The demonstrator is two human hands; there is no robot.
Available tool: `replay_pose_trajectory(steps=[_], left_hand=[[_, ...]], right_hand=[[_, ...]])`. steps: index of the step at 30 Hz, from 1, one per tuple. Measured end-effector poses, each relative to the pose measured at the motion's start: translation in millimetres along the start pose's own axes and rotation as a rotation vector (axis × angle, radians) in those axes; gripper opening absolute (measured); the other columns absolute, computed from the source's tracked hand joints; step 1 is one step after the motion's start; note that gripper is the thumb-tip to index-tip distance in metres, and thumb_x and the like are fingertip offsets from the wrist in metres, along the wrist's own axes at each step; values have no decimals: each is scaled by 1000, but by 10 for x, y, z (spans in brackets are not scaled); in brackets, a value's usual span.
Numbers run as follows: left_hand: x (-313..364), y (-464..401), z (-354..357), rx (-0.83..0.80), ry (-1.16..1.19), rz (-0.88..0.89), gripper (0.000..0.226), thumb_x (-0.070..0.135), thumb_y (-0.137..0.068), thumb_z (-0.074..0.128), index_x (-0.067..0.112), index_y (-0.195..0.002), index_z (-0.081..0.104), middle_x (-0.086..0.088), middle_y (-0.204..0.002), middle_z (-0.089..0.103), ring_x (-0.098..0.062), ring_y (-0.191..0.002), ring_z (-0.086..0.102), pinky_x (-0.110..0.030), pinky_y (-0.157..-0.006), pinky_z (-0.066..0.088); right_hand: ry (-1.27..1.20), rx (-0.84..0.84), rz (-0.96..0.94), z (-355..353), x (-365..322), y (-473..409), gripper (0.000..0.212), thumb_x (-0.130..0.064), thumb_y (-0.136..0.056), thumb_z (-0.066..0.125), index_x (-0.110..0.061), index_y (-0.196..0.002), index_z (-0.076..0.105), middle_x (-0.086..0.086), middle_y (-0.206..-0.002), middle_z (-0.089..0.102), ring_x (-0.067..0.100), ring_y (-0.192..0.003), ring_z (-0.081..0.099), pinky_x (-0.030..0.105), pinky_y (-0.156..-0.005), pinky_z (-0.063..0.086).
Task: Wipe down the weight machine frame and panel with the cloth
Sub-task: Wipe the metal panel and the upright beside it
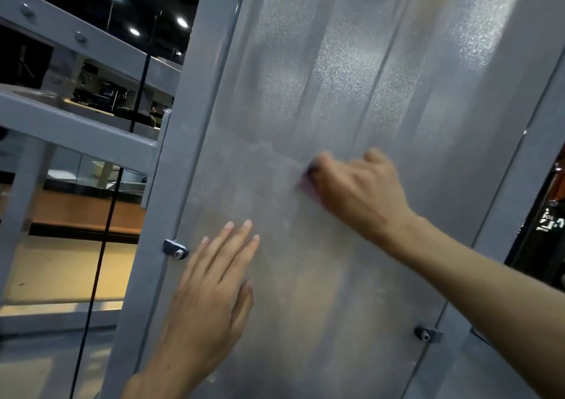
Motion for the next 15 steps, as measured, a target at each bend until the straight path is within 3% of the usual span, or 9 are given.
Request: replay_pose_trajectory(steps=[4,10,12,15], left_hand=[[-64,-28,-24,0,-22,-7,62,30,-97,42,19,-157,39,7,-169,23,-16,-157,18,-39,-126,13],[-96,-22,-20,-11,-36,-18,61,31,-99,42,20,-159,35,9,-170,20,-15,-157,16,-41,-125,14],[-113,-30,-35,-6,-41,-14,61,31,-99,42,20,-158,36,8,-169,21,-16,-157,16,-39,-125,13],[-145,-43,-53,-1,-45,-12,60,31,-100,42,19,-158,37,7,-169,22,-16,-157,17,-40,-125,14]], right_hand=[[-120,-84,-290,53,-621,335,36,-41,-109,47,-16,-93,67,1,-58,47,26,-47,48,35,-56,27],[82,40,93,-3,265,-270,36,-46,-104,55,-19,-81,59,1,-51,53,28,-45,58,33,-50,38],[5,33,24,34,-9,-110,33,-45,-105,56,-19,-85,63,1,-55,53,27,-48,57,34,-53,34],[-113,-47,-228,107,-645,231,31,-42,-106,54,-16,-93,66,2,-59,46,27,-49,47,36,-57,28]])
Point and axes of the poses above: each hand's wrist, its own y-axis away from the middle knuckle, its own z-axis out of the palm, x = y × z, the point moved 10 cm from there along -y, towards the middle knuckle
